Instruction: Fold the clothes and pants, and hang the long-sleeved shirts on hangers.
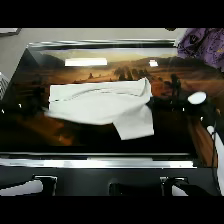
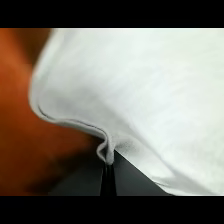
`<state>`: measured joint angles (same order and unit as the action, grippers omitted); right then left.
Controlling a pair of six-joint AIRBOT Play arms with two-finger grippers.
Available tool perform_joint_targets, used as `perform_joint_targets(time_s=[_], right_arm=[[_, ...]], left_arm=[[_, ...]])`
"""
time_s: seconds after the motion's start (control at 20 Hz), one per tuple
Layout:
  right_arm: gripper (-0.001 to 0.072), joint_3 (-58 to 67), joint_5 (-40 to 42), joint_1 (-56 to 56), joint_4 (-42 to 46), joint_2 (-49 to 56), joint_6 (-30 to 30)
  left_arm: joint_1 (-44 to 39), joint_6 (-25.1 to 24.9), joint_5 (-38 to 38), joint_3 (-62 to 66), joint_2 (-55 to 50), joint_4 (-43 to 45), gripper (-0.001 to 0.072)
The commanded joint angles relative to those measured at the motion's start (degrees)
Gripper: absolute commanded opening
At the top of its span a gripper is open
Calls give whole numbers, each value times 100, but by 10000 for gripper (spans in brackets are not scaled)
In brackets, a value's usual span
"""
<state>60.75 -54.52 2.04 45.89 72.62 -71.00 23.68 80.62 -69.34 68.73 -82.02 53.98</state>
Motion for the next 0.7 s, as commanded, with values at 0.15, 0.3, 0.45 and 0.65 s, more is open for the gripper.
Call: perform_joint_targets(time_s=[0.15, 0.3, 0.45, 0.65], right_arm=[[30, 3770, -299, -455, 2127, -127, -1093], [30, 5254, -739, -457, 2240, -518, -1141], [30, 5689, -861, -455, 2240, -1377, -1384], [30, 5687, -1366, -455, 2234, -2334, -2140]], left_arm=[[-848, 1259, 35, 4690, 208, 1211, 13], [-859, 1604, 151, 5635, 890, 1847, 12], [-859, 1700, 190, 4929, 2186, 2634, 13], [-859, 1858, -243, 4201, 3497, 3679, 13]])
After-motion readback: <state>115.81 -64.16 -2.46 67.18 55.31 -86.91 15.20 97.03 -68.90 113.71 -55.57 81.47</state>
